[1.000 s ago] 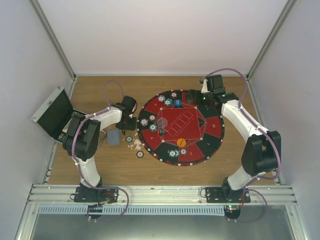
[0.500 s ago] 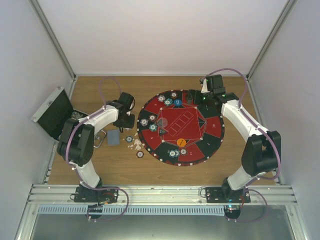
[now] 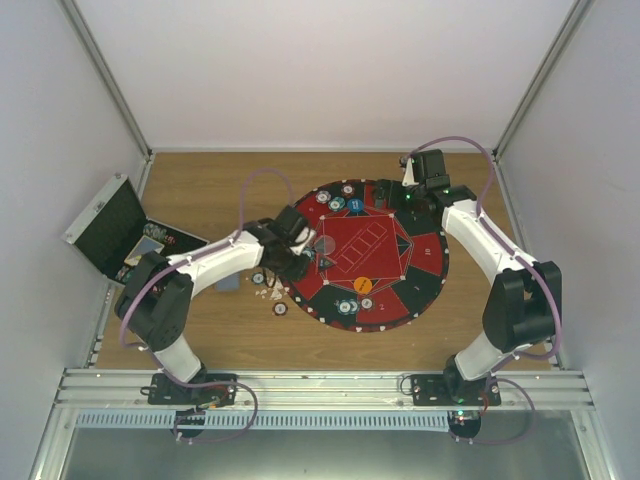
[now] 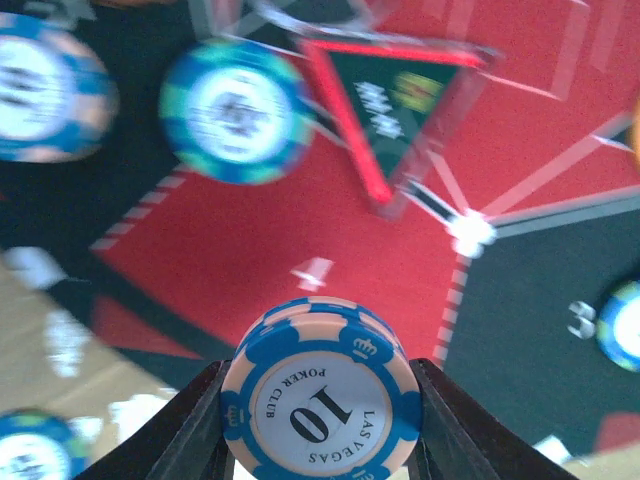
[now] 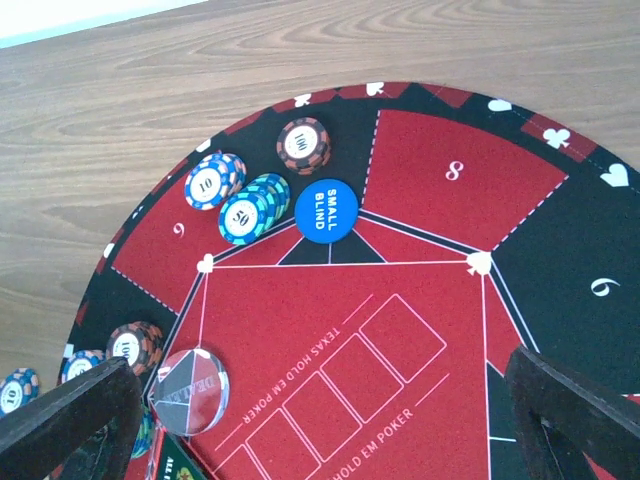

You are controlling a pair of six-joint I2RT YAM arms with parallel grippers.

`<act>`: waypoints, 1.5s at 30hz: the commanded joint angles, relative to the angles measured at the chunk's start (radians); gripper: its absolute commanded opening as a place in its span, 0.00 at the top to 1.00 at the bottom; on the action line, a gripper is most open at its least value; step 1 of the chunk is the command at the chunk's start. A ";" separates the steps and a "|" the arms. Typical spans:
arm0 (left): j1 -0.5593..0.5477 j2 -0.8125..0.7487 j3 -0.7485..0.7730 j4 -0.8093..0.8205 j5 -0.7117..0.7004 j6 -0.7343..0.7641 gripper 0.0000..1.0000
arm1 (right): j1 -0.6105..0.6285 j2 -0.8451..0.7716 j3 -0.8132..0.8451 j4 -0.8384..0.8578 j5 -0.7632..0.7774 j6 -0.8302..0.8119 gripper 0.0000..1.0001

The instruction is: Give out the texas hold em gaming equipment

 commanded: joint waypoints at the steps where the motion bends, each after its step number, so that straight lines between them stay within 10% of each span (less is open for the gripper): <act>1: -0.098 -0.003 -0.012 0.055 0.074 0.037 0.75 | 0.010 -0.009 0.016 0.018 0.043 -0.017 0.01; 19: -0.435 0.356 0.342 0.132 0.203 0.161 0.76 | 0.001 -0.168 -0.027 -0.027 0.506 0.039 0.00; 45: -0.508 0.496 0.449 0.079 0.117 0.221 0.63 | -0.009 -0.227 -0.086 -0.058 0.531 0.088 0.00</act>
